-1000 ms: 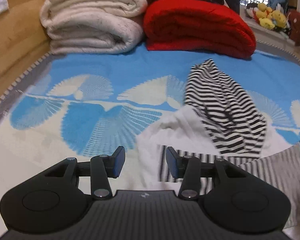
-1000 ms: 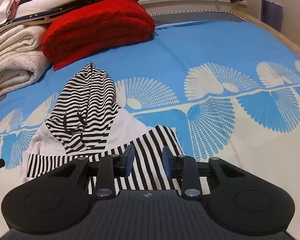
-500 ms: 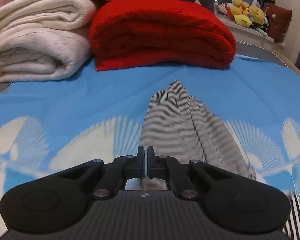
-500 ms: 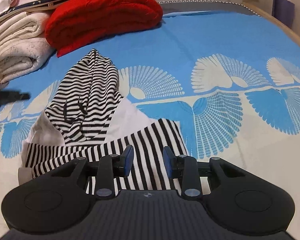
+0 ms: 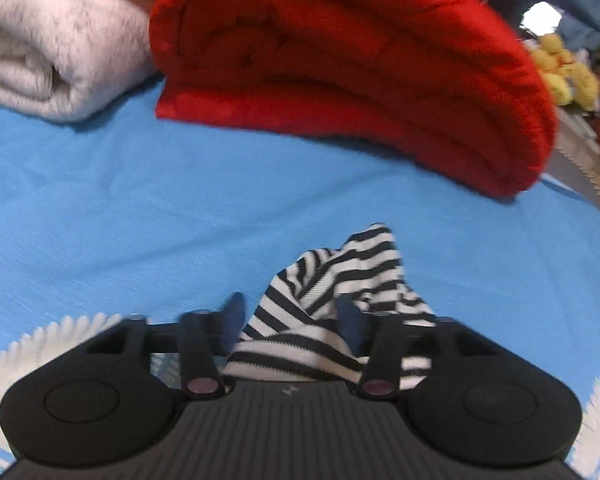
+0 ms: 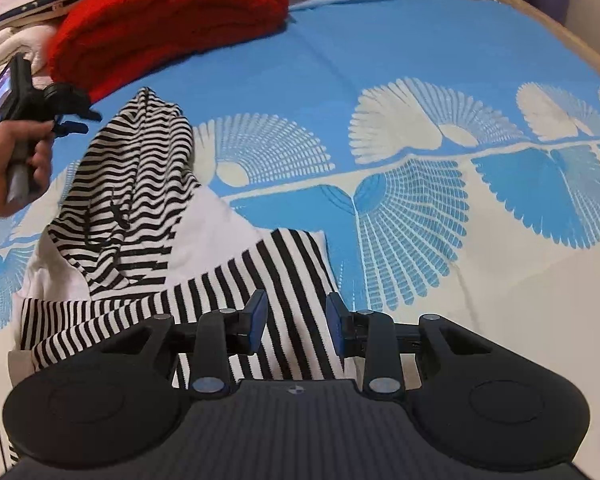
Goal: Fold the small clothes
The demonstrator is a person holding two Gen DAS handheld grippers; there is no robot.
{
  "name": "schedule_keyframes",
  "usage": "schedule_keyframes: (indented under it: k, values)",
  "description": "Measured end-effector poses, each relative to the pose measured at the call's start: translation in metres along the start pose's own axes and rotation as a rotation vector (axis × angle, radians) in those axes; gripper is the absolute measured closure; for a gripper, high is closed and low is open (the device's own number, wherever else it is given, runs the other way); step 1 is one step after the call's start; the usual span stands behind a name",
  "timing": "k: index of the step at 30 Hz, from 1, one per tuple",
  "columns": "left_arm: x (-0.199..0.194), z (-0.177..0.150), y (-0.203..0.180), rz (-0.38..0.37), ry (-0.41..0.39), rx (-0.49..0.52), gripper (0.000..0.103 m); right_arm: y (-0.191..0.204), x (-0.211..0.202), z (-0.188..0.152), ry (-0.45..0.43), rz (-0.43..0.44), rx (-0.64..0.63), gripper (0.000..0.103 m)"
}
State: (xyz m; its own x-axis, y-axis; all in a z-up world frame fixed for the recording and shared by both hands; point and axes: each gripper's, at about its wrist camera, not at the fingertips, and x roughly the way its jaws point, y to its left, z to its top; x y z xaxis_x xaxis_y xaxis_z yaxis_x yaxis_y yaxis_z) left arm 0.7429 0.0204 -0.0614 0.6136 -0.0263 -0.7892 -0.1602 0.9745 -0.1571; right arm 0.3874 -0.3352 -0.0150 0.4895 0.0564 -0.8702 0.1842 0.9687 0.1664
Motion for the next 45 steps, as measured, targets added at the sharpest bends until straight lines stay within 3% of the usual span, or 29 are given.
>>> schedule_keyframes:
  k: [4,5,6,7,10,14,17,20,23,26,28,29,32,34,36,39,42,45]
  values:
    - [0.031,-0.006,0.003,0.056,0.041,-0.023,0.049,0.0,0.0,0.001,-0.005,0.002,-0.004,0.069]
    - [0.036,-0.008,0.004,0.057,0.052,-0.019,0.055,0.0,0.0,0.002,-0.01,-0.001,-0.005,0.069]
    - [0.038,-0.011,0.003,0.052,0.05,0.002,0.077,0.0,0.0,0.002,-0.013,-0.007,-0.007,0.069]
    - [0.037,-0.013,0.001,0.039,0.046,0.032,0.093,-0.001,0.001,0.001,-0.008,-0.014,-0.008,0.069]
    - [0.015,-0.017,-0.007,-0.005,0.008,0.121,0.097,-0.004,0.001,0.002,0.003,-0.017,-0.002,0.069]
    - [-0.057,-0.045,-0.009,-0.145,-0.086,0.244,0.097,-0.006,-0.007,0.008,-0.02,-0.021,0.008,0.069]
    - [-0.13,-0.095,-0.006,-0.262,-0.134,0.378,0.097,-0.006,-0.015,0.011,-0.04,-0.016,0.021,0.069]
    - [-0.217,-0.167,0.01,-0.36,-0.149,0.55,0.097,-0.009,-0.026,0.013,-0.066,-0.011,0.029,0.069]
    - [-0.286,-0.237,0.035,-0.424,-0.053,0.673,0.097,-0.014,-0.038,0.013,-0.096,-0.007,0.048,0.07]
    - [-0.325,-0.282,0.06,-0.359,0.128,0.71,0.095,-0.017,-0.051,0.011,-0.123,0.012,0.085,0.069]
    - [-0.342,-0.286,0.079,-0.31,0.144,0.593,0.089,-0.016,-0.059,0.008,-0.141,0.026,0.096,0.069]
    - [-0.349,-0.281,0.092,-0.289,0.111,0.471,0.087,-0.014,-0.064,0.006,-0.151,0.036,0.099,0.069]
    - [-0.344,-0.271,0.125,-0.302,0.066,0.097,0.067,-0.011,-0.072,-0.001,-0.159,0.083,0.117,0.071]
    - [-0.318,-0.271,0.134,-0.212,0.149,-0.062,0.065,-0.008,-0.071,-0.006,-0.138,0.113,0.125,0.071]
    - [-0.292,-0.269,0.137,-0.151,0.239,-0.131,0.065,-0.006,-0.064,-0.013,-0.093,0.146,0.14,0.071]
    - [-0.27,-0.271,0.148,-0.19,0.323,-0.288,0.064,0.0,-0.043,-0.026,0.049,0.225,0.151,0.07]
    - [-0.264,-0.274,0.155,-0.152,0.318,-0.326,0.062,0.008,-0.018,-0.041,0.177,0.265,0.169,0.07]
    - [-0.254,-0.276,0.151,-0.105,0.336,-0.341,0.061,0.022,0.0,-0.06,0.242,0.243,0.154,0.07]
